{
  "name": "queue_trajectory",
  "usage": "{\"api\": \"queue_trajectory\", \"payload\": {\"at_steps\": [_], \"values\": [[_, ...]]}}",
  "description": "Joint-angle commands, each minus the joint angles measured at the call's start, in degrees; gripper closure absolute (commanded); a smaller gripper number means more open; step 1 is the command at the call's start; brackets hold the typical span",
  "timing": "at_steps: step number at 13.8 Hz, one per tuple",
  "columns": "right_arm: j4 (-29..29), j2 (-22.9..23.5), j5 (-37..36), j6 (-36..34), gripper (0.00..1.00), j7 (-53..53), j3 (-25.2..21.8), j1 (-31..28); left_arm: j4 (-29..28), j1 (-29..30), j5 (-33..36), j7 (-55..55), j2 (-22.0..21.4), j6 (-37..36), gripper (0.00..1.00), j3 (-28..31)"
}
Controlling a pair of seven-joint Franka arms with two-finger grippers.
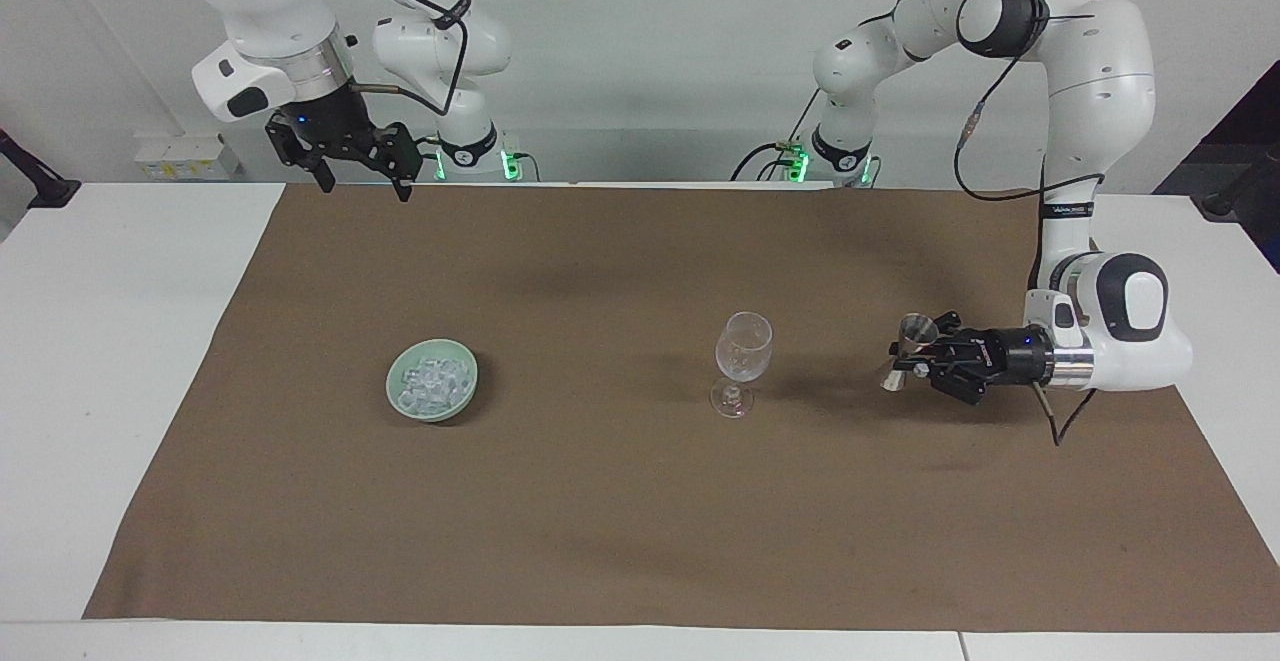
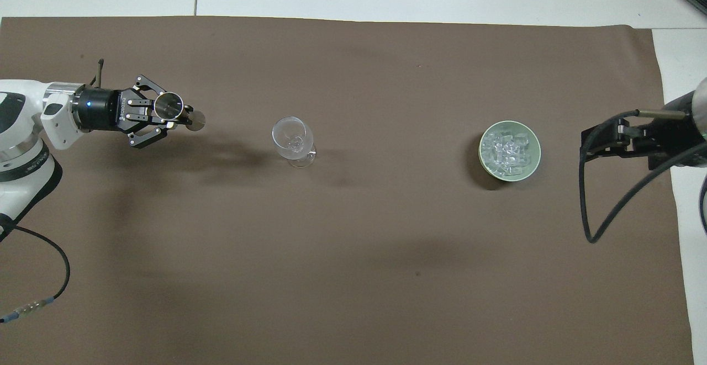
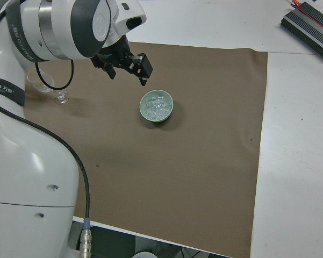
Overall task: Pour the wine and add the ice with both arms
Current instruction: 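Carry the shot cup with the left gripper over the clear glass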
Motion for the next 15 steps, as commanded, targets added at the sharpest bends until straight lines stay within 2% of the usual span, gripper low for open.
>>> {"api": "queue_trajectory", "payload": {"at_steps": [1, 6, 9, 13, 15], "values": [[0.9, 0.5, 1.2, -0.4, 0.00, -1.1, 0.2, -0.6, -2.3, -1.7, 0.6, -4.6, -5.4, 1.5, 1.00, 1.1], [0.9, 0.5, 1.2, -0.4, 0.00, -1.1, 0.2, -0.6, -4.9, -5.8, 1.2, -8.2, -11.9, 7.7, 1.00, 1.1], [0.9, 0.5, 1.3, -0.4, 0.00, -1.1, 0.2, -0.7, -5.4, -8.7, 1.6, -10.1, -13.8, 11.6, 1.00, 1.1], [0.9, 0.5, 1.2, -0.4, 0.00, -1.1, 0.2, -0.7, -5.9, -9.8, 1.7, -11.5, -13.8, 12.0, 1.00, 1.1], [0.9, 0.5, 1.2, -0.4, 0.00, -1.1, 0.2, -0.7, -7.1, -9.9, 3.1, -12.6, -15.1, 12.1, 1.00, 1.2]]}}
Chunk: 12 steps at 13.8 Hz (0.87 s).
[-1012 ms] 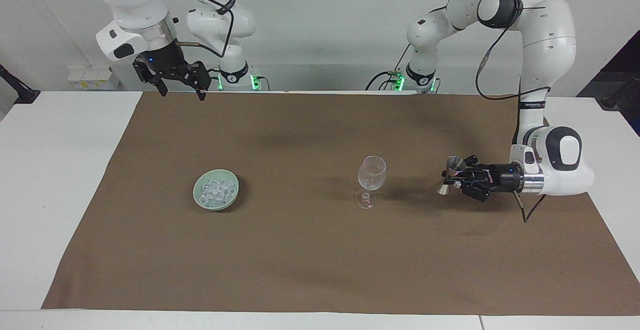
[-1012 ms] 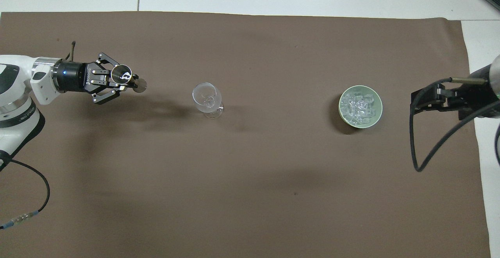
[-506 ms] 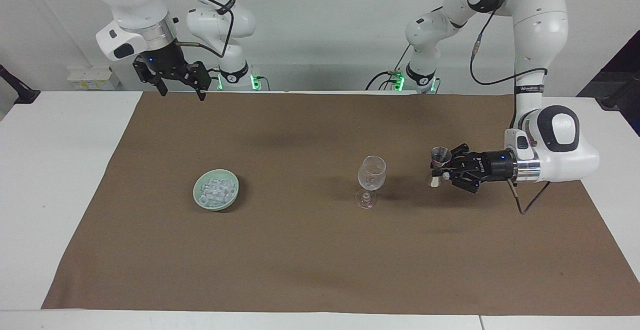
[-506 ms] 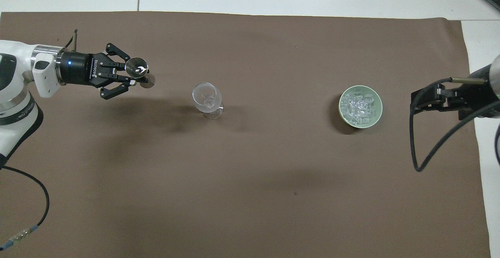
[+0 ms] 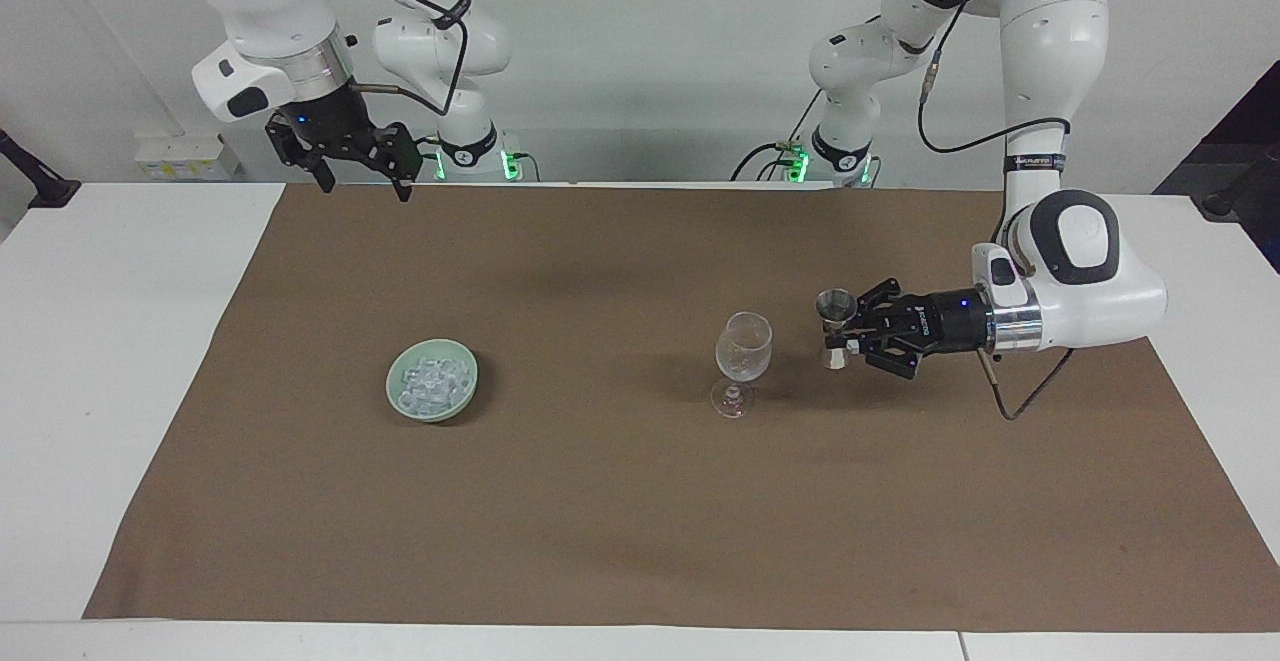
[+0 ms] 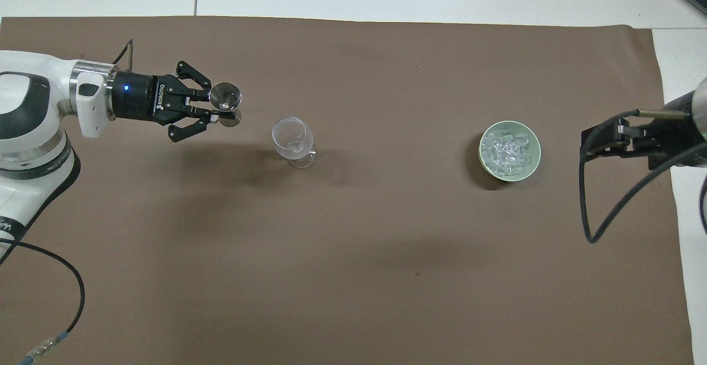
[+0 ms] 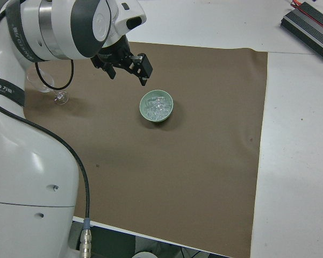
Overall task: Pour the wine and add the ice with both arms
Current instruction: 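Carry the shot cup with the left gripper over the clear glass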
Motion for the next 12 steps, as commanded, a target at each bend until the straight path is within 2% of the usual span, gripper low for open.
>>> {"api": "queue_trajectory", "payload": {"at_steps": [1, 8, 12], "values": [[0.9, 0.5, 1.3, -0.4, 0.00, -1.1, 0.2, -0.7, -2.6, -0.7, 3.5, -2.8, -4.0, 1.3, 1.00, 1.1], [0.9, 0.5, 1.2, -0.4, 0.00, -1.1, 0.2, -0.7, -5.0, -2.6, 8.4, -9.3, -9.0, 6.6, 1.00, 1.1], [0.9, 0.5, 1.2, -0.4, 0.00, -1.1, 0.2, -0.7, -4.8, -4.1, 13.9, -14.5, -11.1, 8.6, 1.00, 1.1]]}}
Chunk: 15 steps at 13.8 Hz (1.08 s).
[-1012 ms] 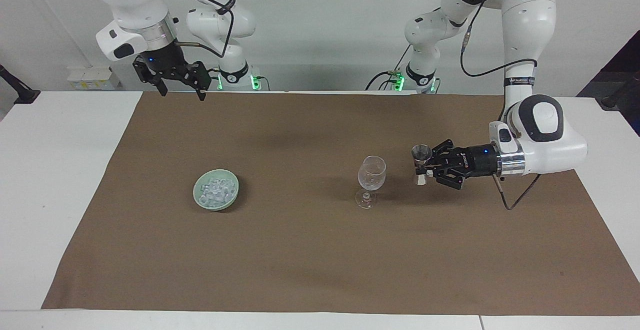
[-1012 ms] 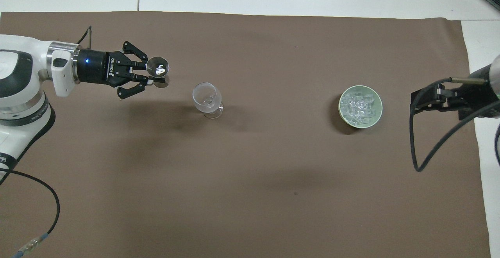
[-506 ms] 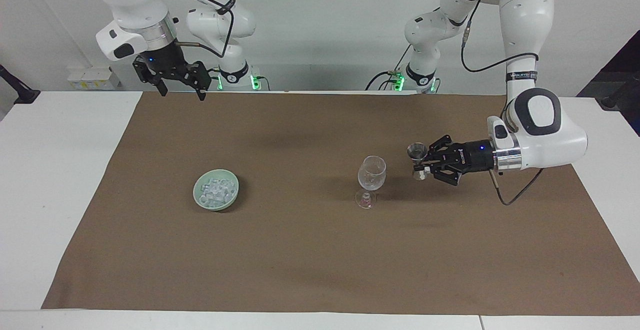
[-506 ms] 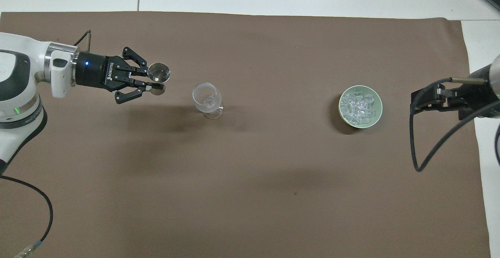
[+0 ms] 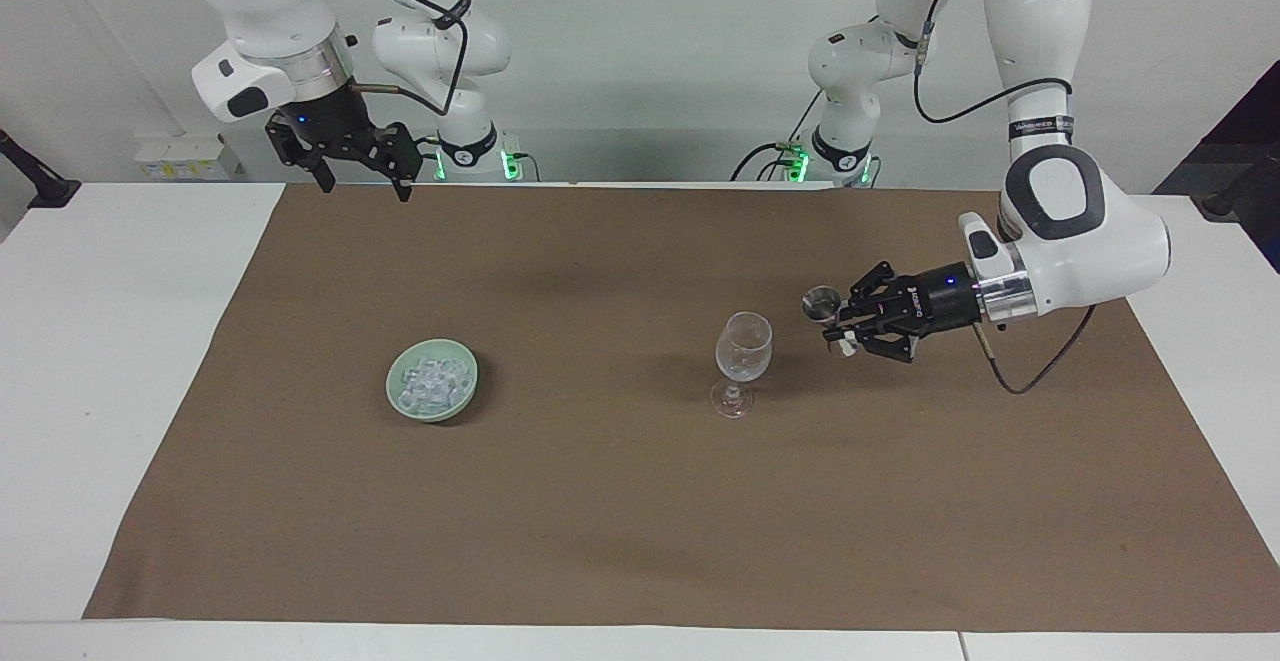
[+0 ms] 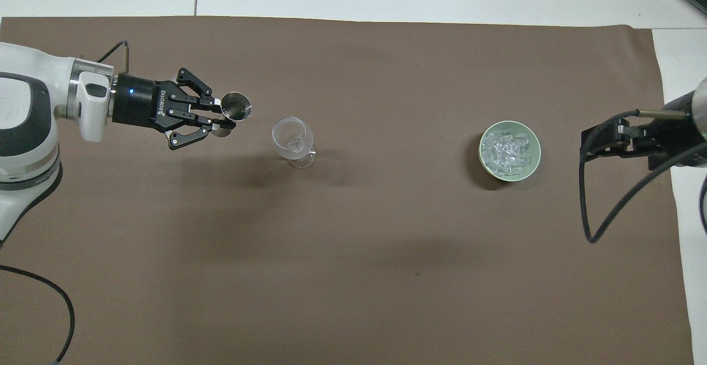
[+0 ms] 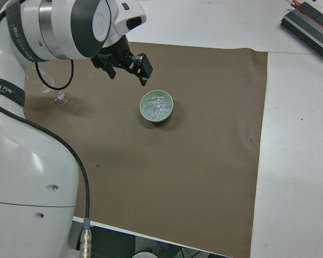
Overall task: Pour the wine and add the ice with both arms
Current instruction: 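Carry the shot cup with the left gripper over the clear glass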
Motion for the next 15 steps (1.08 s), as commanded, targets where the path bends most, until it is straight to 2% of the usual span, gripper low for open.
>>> {"api": "queue_trajectory", "payload": {"at_steps": [1, 5, 9, 15], "values": [[0.9, 0.5, 1.2, -0.4, 0.00, -1.1, 0.2, -0.7, -2.2, -2.3, 2.8, -3.6, -3.7, 2.4, 1.00, 1.1], [0.9, 0.5, 1.2, -0.4, 0.00, -1.1, 0.2, -0.7, -1.7, -3.0, 7.9, -7.5, -4.2, 4.4, 1.00, 1.0], [0.9, 0.5, 1.2, -0.4, 0.00, -1.1, 0.2, -0.6, -1.7, -4.6, 8.7, -7.7, -4.2, 4.5, 1.00, 1.1], [0.9, 0.5, 1.3, -0.4, 0.00, -1.1, 0.2, -0.7, -1.7, -7.5, 13.2, -11.5, -5.7, 7.3, 1.00, 1.1]]}}
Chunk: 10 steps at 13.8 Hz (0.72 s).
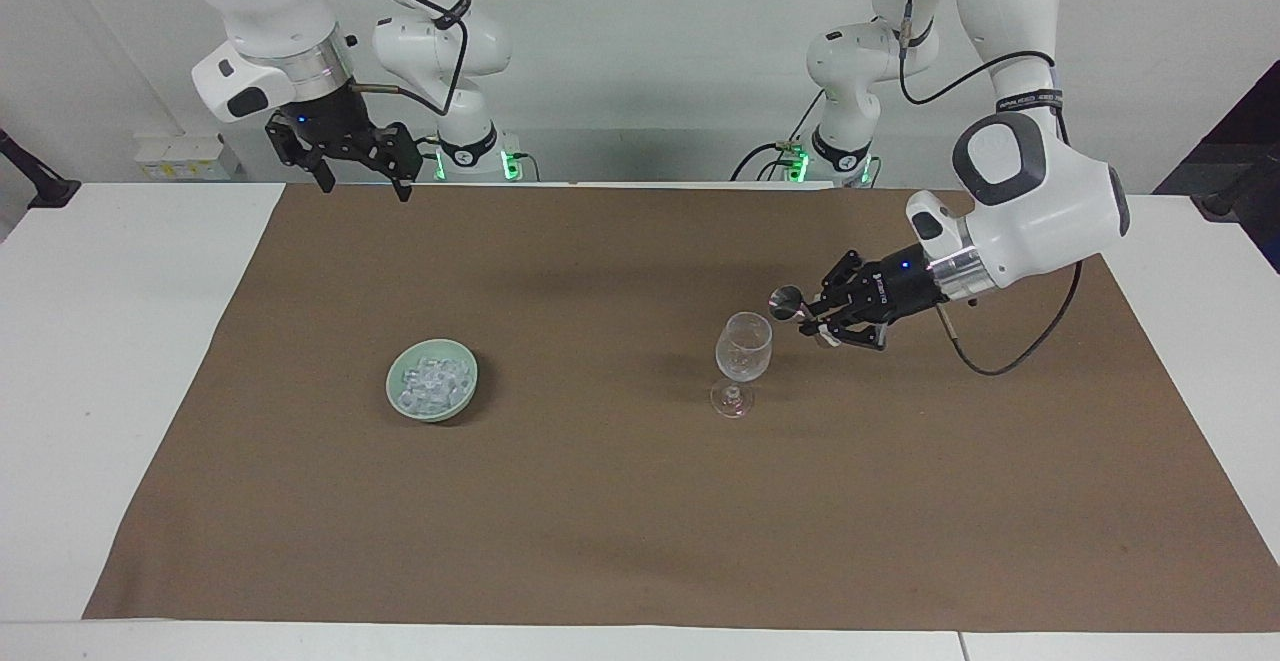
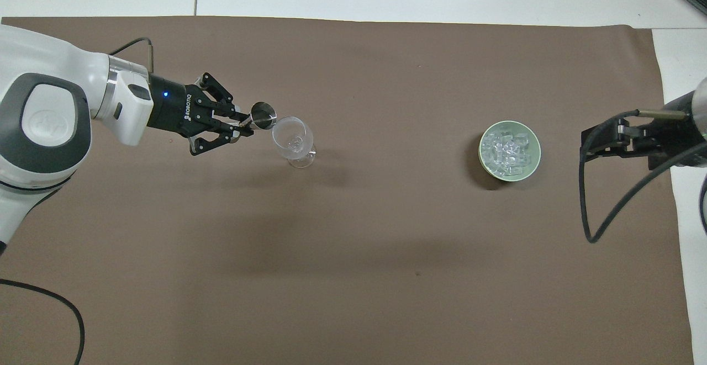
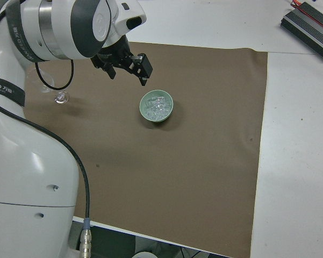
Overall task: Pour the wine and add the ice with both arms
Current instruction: 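Tilt the shot cup with the left gripper to pour into the glass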
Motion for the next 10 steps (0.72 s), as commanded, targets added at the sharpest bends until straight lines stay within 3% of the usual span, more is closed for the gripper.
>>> {"api": "queue_trajectory", "payload": {"at_steps": [1, 10], "values": [[0.9, 0.5, 1.2, -0.4, 0.00, -1.1, 0.2, -0.7, -1.5, -1.4, 3.3, -2.9, -2.4, 1.5, 1.00, 1.1], [0.9, 0.5, 1.2, -0.4, 0.00, -1.1, 0.2, -0.7, -0.8, -4.3, 10.4, -8.8, -2.9, 2.7, 1.00, 1.1]]}}
